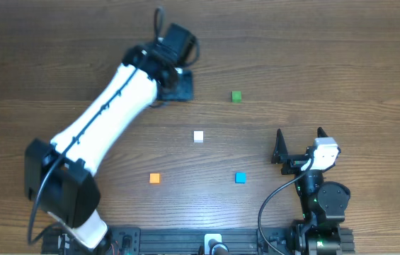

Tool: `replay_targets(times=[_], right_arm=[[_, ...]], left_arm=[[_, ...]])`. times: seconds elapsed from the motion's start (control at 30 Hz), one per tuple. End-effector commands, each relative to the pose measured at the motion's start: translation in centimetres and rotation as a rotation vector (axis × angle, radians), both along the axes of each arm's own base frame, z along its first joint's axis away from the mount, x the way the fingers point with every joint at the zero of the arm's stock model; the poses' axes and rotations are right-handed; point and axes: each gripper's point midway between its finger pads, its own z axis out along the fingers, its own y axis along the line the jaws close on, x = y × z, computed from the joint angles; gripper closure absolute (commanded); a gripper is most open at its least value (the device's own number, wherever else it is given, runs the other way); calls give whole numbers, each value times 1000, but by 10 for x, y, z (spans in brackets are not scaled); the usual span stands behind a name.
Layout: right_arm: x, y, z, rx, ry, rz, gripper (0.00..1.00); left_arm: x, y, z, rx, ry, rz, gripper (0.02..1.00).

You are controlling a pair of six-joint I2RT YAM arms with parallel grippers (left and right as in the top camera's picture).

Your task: Stack Cubes

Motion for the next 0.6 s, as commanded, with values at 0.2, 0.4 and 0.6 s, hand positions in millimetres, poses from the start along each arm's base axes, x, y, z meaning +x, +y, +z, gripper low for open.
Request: replay_targets(times=[0.2,0.4,0.6], right_arm=[[0,-2,-1,-6,-1,-11,7],[0,-2,-1,-6,-1,-11,9],[0,-2,-1,-6,-1,-11,9]], left_arm=[[-51,-55,-3,24,14,50,978],[-59,-65,-30,18,65,76,976],[-65,-60,-57,31,90,96,978]])
